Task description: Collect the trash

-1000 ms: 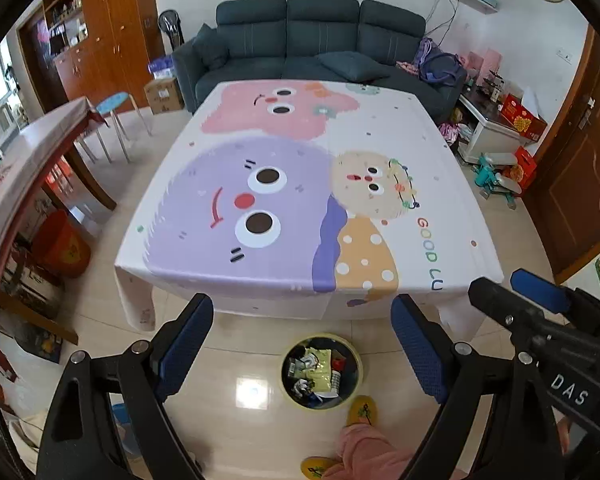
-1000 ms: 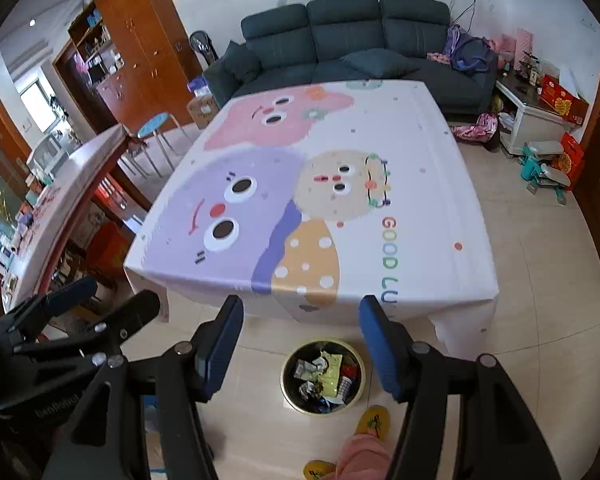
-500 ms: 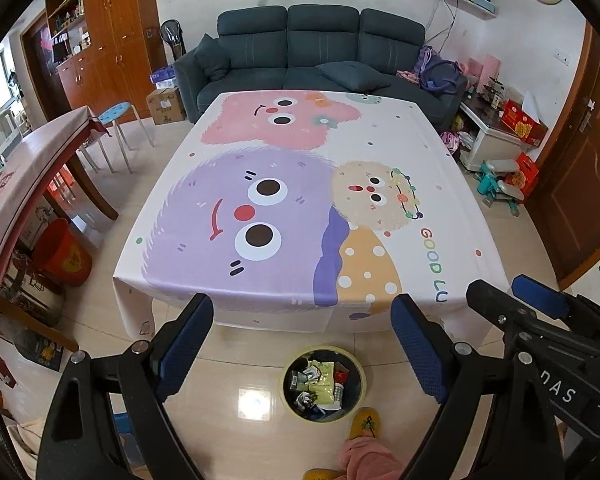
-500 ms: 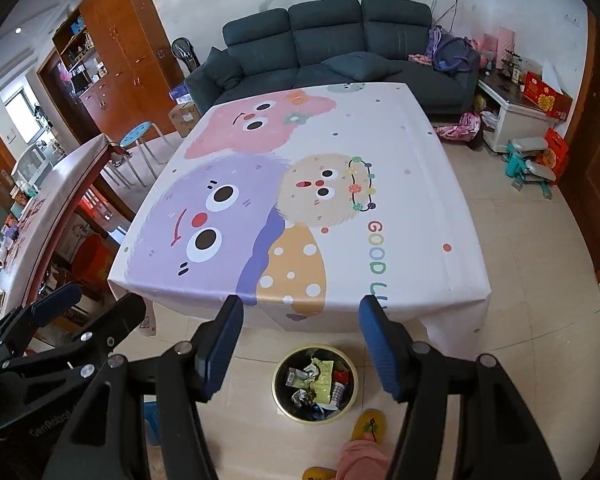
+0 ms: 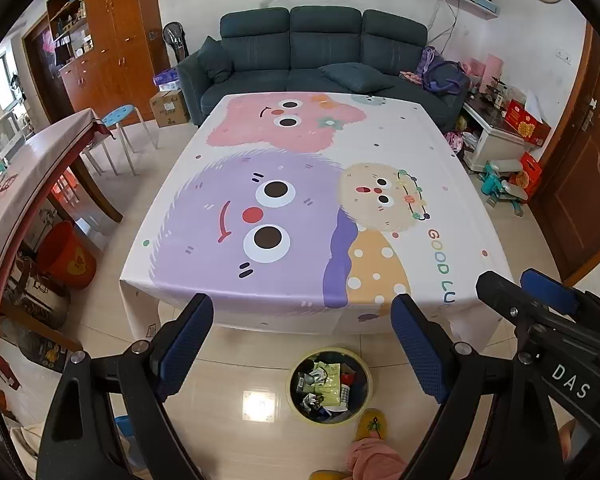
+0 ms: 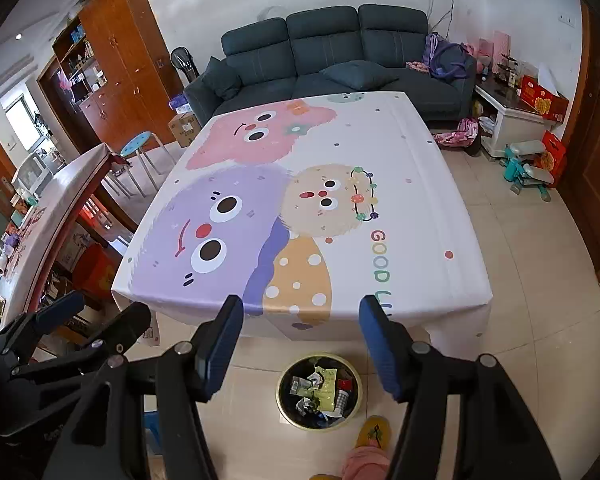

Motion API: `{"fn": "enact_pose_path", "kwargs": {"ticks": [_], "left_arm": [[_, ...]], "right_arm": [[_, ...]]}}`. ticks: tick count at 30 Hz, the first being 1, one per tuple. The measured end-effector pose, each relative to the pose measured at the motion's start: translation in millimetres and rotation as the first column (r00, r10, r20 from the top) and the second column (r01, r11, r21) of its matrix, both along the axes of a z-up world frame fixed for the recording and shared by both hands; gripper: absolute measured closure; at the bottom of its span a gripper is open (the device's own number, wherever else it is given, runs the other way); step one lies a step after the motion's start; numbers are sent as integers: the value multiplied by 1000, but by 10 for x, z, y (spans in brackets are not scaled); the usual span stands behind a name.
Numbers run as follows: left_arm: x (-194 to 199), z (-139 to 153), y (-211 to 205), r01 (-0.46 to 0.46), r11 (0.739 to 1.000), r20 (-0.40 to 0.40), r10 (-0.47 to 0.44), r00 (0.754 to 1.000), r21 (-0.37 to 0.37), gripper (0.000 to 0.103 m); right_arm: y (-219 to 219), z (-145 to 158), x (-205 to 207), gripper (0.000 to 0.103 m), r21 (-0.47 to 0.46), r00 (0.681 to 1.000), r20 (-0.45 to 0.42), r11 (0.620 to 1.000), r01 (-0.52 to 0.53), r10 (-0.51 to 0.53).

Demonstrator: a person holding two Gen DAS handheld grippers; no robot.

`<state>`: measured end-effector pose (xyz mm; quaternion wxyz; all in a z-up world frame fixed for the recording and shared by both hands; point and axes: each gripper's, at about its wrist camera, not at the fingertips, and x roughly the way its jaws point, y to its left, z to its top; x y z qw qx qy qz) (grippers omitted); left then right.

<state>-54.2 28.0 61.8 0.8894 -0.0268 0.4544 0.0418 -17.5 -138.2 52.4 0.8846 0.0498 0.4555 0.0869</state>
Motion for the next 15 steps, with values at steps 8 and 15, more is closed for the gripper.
{"fn": "enact_pose_path", "kwargs": {"ticks": [8, 15], "left_arm": [[0, -17, 26, 0, 1000, -5, 0, 1000, 4, 14], [-2, -22, 34, 0, 1000, -7, 0, 1000, -2, 14]], "right_arm": [[11, 10, 3, 42, -4, 1000, 6, 1000, 0, 0], [15, 17, 1, 42, -5, 1000, 10, 1000, 1, -1]]}}
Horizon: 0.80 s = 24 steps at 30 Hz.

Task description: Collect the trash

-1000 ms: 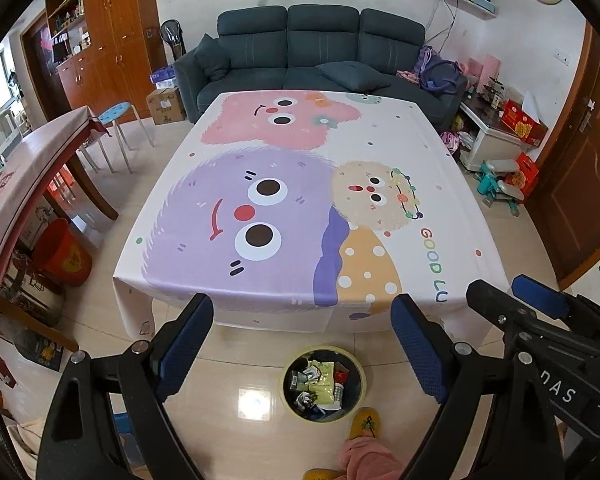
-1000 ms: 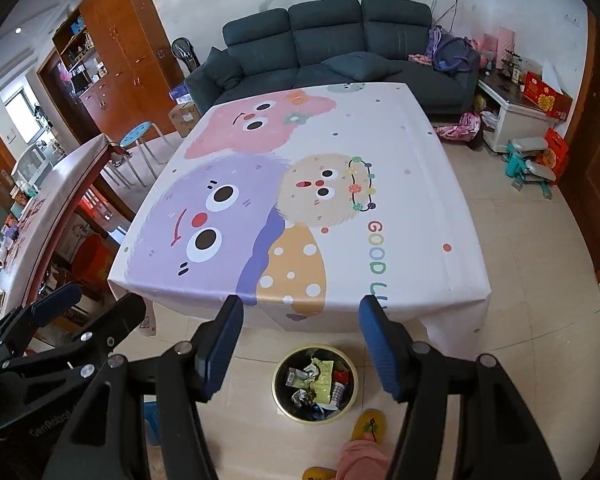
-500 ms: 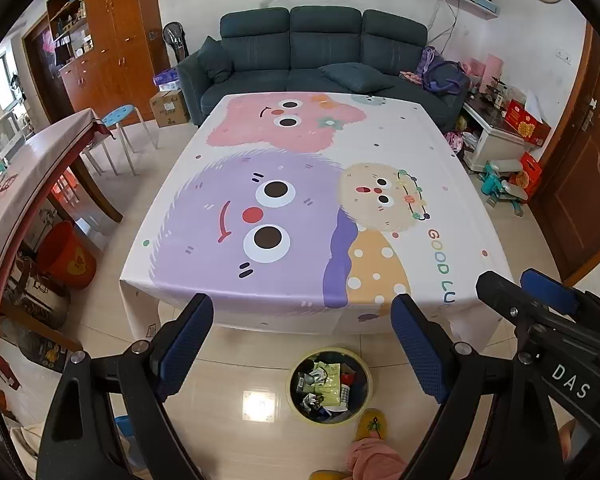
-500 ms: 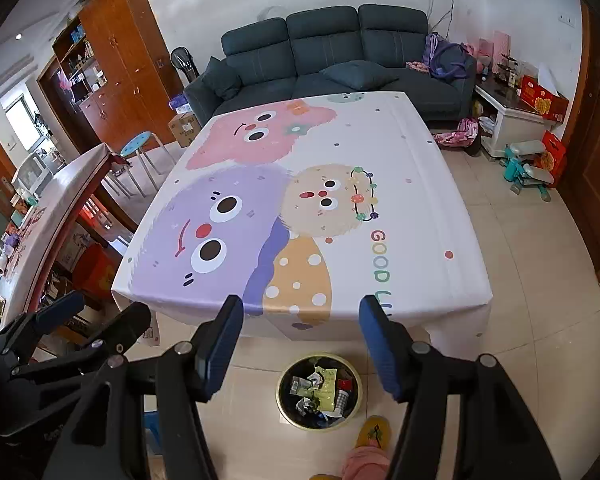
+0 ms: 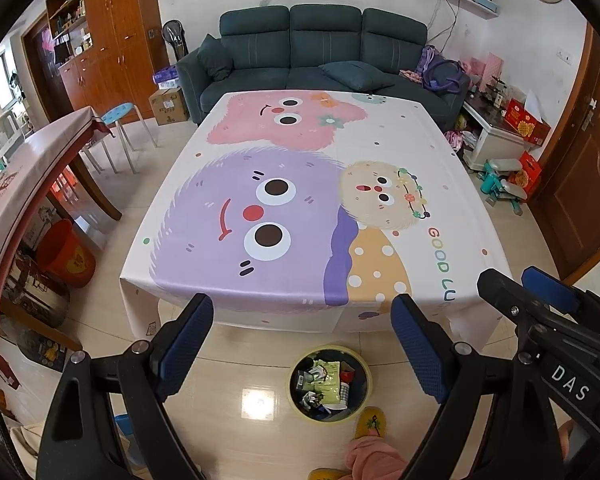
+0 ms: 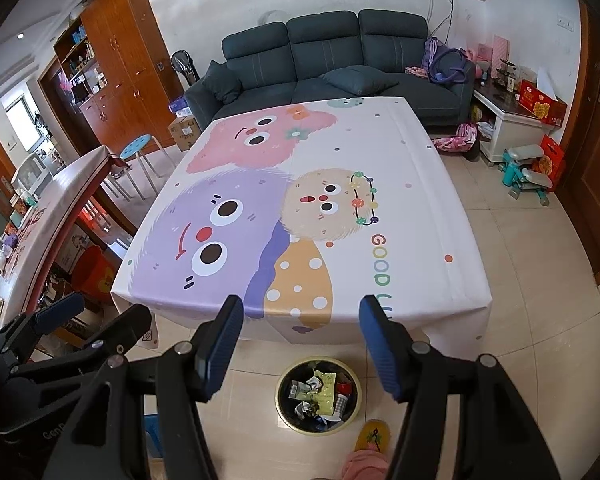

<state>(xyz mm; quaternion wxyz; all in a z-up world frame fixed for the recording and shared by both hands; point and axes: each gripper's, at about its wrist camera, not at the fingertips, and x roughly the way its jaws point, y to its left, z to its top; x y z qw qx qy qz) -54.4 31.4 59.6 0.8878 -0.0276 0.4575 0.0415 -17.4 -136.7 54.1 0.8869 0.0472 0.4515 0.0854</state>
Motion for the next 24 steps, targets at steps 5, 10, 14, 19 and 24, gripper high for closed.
{"fn": "enact_pose_path", "kwargs": {"ticks": [5, 10, 14, 19, 24], "left_arm": [[0, 4, -8, 0, 1000, 7, -1, 1000, 9, 14], [-16, 22, -49, -1, 1000, 11, 1, 1000, 6, 14], [-19, 24, -54, -2, 1000, 11, 2, 1000, 6, 14], [-24, 37, -68, -1, 1000, 11, 1, 1000, 6, 14], [-25, 36, -66, -1, 1000, 11, 1, 1000, 5, 14]], "right_arm": [[0, 29, 1, 42, 0, 1000, 4, 1000, 4, -4], [-18, 58, -10, 42, 0, 1000, 13, 1000, 9, -9], [-27, 72, -24, 42, -3, 1000, 16, 1000, 11, -11], [-29, 73, -23, 42, -2, 1000, 15, 1000, 12, -12], [-25, 66, -29, 42, -3, 1000, 16, 1000, 11, -11]]}}
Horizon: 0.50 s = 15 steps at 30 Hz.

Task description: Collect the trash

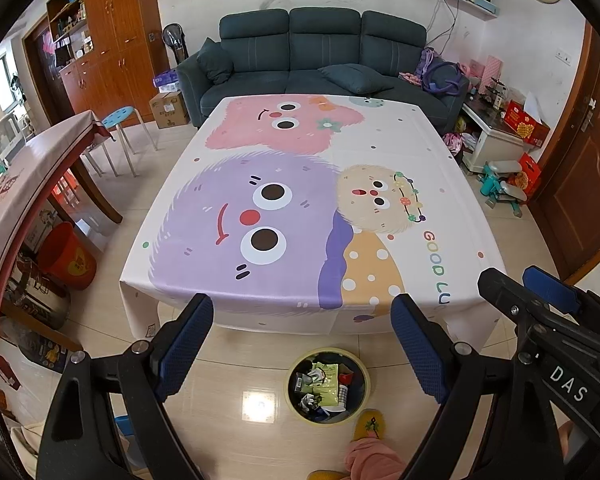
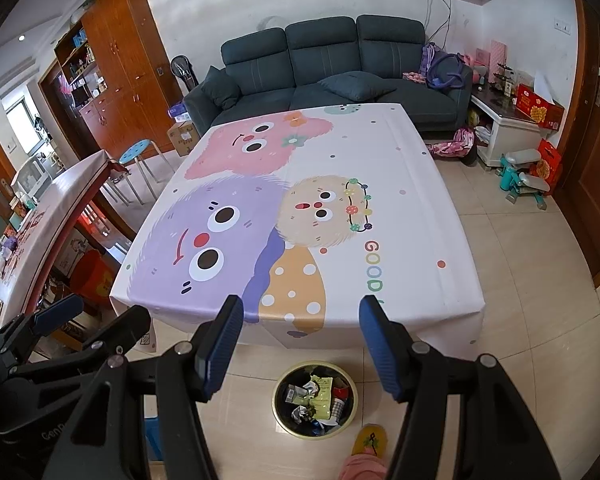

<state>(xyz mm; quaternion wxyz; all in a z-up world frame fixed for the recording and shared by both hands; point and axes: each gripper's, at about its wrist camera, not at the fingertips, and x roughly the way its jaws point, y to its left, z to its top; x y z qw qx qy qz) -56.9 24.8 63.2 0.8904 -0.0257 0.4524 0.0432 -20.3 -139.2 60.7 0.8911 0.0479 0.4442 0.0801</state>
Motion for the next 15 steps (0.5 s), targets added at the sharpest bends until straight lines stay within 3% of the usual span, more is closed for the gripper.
{"fn": "enact_pose_path", "kwargs": {"ticks": [15], "left_arm": [[-3, 15, -24, 0, 1000, -1, 0, 1000, -1, 14]], "right_arm": [[-7, 1, -13, 42, -2, 1000, 1, 1000, 1, -1]]}}
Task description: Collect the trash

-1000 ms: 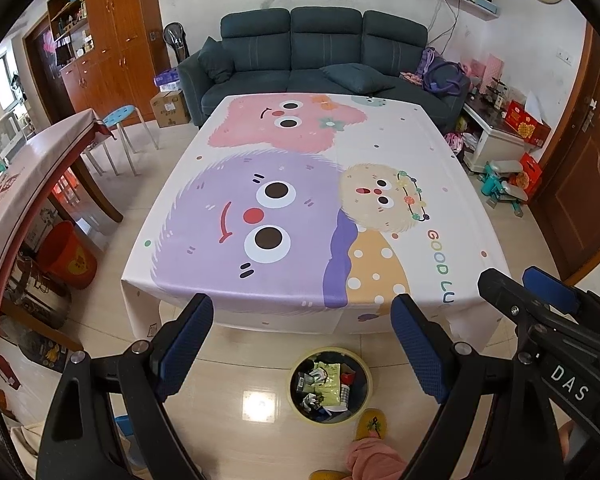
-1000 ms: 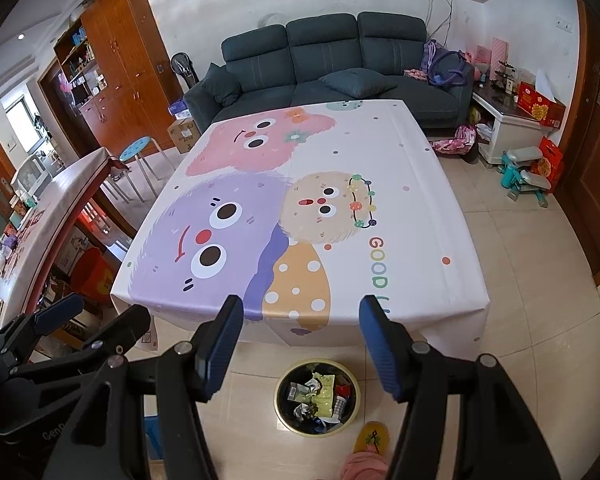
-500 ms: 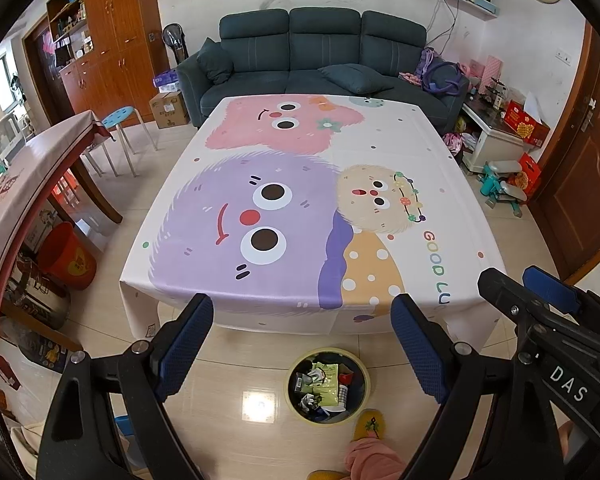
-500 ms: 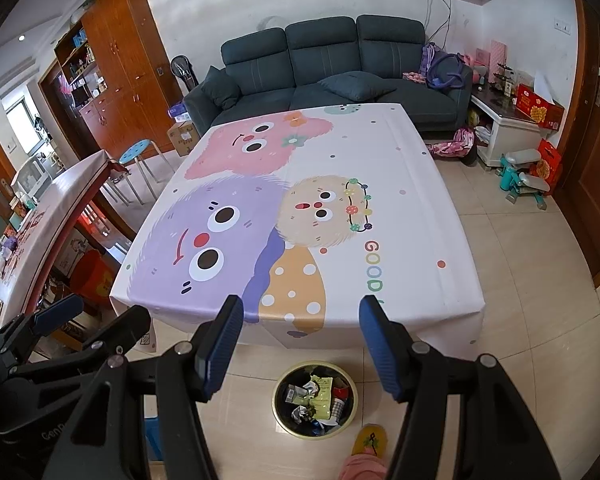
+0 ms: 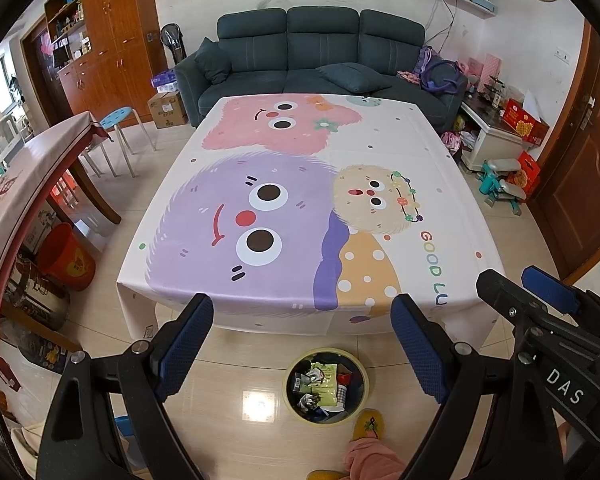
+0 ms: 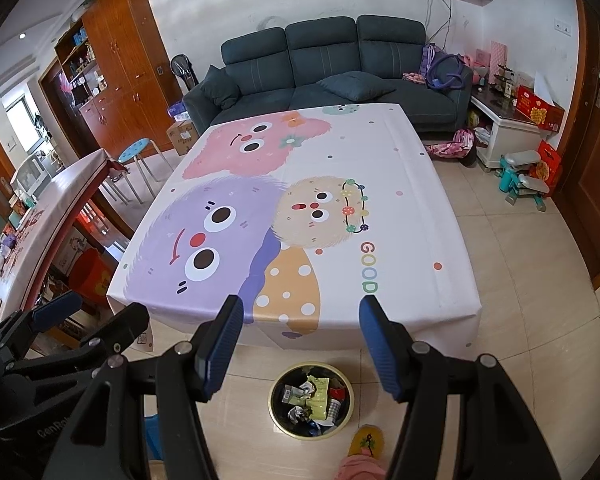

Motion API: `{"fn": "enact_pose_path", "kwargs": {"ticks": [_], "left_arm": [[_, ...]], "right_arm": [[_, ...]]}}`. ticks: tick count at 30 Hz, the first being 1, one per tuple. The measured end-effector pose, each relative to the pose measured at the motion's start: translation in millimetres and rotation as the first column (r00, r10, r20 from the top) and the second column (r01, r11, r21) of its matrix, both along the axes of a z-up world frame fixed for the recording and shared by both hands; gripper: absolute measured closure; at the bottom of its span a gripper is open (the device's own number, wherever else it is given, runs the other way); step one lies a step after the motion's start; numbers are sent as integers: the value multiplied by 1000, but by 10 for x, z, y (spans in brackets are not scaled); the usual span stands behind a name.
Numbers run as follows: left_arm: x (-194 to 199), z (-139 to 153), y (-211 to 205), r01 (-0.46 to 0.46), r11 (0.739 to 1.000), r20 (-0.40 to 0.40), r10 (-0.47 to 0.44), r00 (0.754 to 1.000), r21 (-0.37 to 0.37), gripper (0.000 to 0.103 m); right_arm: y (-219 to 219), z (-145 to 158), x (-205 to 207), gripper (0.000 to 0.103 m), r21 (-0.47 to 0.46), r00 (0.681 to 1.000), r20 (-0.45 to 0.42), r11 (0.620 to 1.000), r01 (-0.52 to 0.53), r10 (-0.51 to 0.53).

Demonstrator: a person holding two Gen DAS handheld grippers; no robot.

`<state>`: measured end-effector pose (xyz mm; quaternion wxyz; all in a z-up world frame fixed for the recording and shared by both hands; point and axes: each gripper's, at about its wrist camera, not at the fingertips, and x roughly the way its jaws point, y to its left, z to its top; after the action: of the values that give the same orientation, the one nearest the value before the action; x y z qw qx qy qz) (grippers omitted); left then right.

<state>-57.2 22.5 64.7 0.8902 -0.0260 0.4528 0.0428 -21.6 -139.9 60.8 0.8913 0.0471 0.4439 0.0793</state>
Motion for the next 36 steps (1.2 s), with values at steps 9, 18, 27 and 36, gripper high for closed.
{"fn": "enact_pose_path", "kwargs": {"ticks": [9, 18, 27, 36], "left_arm": [[25, 6, -22, 6, 1000, -14, -6, 1000, -8, 14], [51, -17, -6, 10, 1000, -23, -10, 1000, -2, 14], [131, -67, 28, 14, 1000, -45, -14, 999, 2, 14], [240, -103, 47, 18, 1000, -64, -18, 998, -4, 14]], "right_arm": [[-76, 11, 34, 42, -6, 1000, -7, 1000, -4, 4], [-123, -19, 88, 42, -8, 1000, -14, 1000, -7, 7], [-121, -95, 149, 42, -12, 1000, -28, 1000, -12, 12], [-121, -179, 289, 42, -19, 999, -41, 1000, -20, 19]]}}
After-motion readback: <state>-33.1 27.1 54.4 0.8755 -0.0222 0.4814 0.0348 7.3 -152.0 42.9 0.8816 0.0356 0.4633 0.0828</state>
